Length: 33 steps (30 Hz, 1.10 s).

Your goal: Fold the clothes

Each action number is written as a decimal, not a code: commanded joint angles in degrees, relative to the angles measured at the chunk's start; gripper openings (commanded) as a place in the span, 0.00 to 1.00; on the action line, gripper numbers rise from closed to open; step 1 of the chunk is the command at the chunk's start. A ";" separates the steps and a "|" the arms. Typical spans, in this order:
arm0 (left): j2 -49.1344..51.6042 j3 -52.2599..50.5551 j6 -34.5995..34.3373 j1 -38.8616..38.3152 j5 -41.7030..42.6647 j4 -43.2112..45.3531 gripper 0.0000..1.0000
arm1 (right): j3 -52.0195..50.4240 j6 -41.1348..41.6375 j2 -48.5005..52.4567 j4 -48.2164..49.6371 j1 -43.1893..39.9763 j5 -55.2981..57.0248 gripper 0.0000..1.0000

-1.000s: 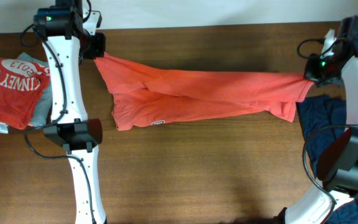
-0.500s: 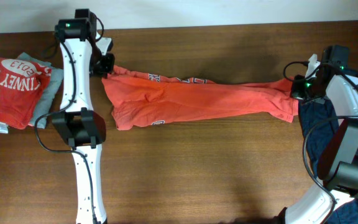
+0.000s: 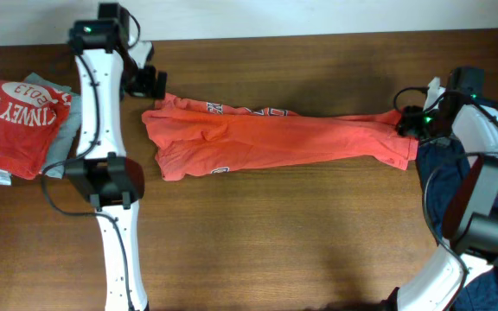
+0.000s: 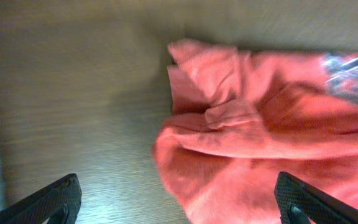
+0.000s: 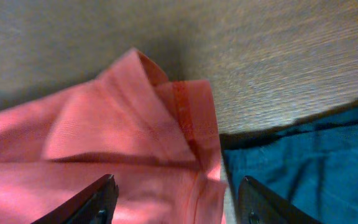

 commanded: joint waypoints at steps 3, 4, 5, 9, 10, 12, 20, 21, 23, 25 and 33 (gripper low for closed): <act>-13.84 0.70 -0.37 1.16 0.46 1.99 0.99 | -0.22 -1.20 5.01 1.36 -0.15 -2.75 0.67; -14.71 0.70 -0.35 1.20 0.44 2.29 0.99 | -0.22 -1.20 5.64 1.62 -0.15 -3.10 0.67; -15.47 0.70 -0.35 1.31 0.44 2.49 0.99 | -0.22 -1.20 5.97 1.68 -0.15 -4.04 0.67; -18.58 0.70 -0.35 1.66 0.44 2.82 0.99 | -0.26 -1.20 6.95 0.83 0.57 -8.11 0.64; -19.12 0.70 -0.35 1.75 0.42 2.97 0.99 | -0.26 -1.20 6.95 0.26 1.16 -9.44 0.60; -19.78 0.70 -0.35 1.79 0.22 3.21 0.99 | -0.24 -1.22 6.95 -0.81 2.25 -11.93 0.49; -20.59 0.70 -0.35 2.32 -1.29 2.91 0.99 | 1.55 -1.20 5.29 -5.88 1.49 -14.82 0.04; -20.59 0.70 -0.35 2.40 -1.29 2.80 0.99 | 2.64 -1.22 5.07 -7.15 0.48 -14.82 0.04; -20.59 0.70 -0.35 2.40 -1.31 2.80 0.99 | 5.90 -2.56 4.76 -10.84 -1.99 -15.26 0.04; -20.59 0.70 -0.35 2.40 -1.33 2.82 0.99 | 8.37 -4.07 4.76 -13.62 -3.67 -15.76 0.04; -20.59 0.70 -0.33 2.40 -1.51 3.17 0.99 | 22.60 -11.32 4.76 -27.58 -10.71 -17.20 0.04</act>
